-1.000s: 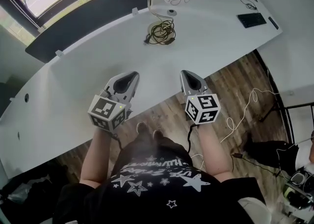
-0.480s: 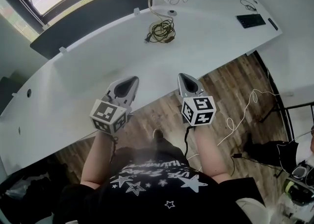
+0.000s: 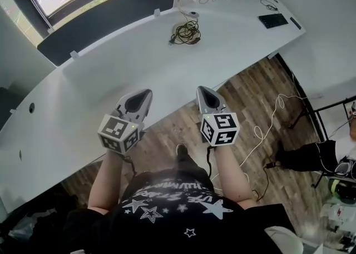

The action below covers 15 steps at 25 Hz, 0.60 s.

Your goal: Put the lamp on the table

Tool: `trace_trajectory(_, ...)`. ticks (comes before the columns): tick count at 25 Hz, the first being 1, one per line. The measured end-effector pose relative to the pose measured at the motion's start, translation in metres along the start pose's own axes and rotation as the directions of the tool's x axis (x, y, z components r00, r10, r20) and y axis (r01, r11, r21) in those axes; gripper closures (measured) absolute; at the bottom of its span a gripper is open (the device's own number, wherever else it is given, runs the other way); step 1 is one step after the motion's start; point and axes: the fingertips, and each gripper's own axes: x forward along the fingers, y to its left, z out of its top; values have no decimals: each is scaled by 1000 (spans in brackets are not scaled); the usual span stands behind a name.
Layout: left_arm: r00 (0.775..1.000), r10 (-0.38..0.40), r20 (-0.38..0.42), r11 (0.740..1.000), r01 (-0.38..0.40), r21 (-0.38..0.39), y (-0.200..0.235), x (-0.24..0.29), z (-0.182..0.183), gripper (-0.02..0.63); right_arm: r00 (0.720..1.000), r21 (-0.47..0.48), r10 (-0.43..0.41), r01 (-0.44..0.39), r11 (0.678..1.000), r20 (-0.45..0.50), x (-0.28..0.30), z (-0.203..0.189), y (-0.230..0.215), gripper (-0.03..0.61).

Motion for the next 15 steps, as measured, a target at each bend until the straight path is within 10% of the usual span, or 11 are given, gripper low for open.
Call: trace_trajectory(15,998,-46,34,999,45,30,4,-133,-26,606,998,-29,-50,49,998,-27,-51,-40,123,578)
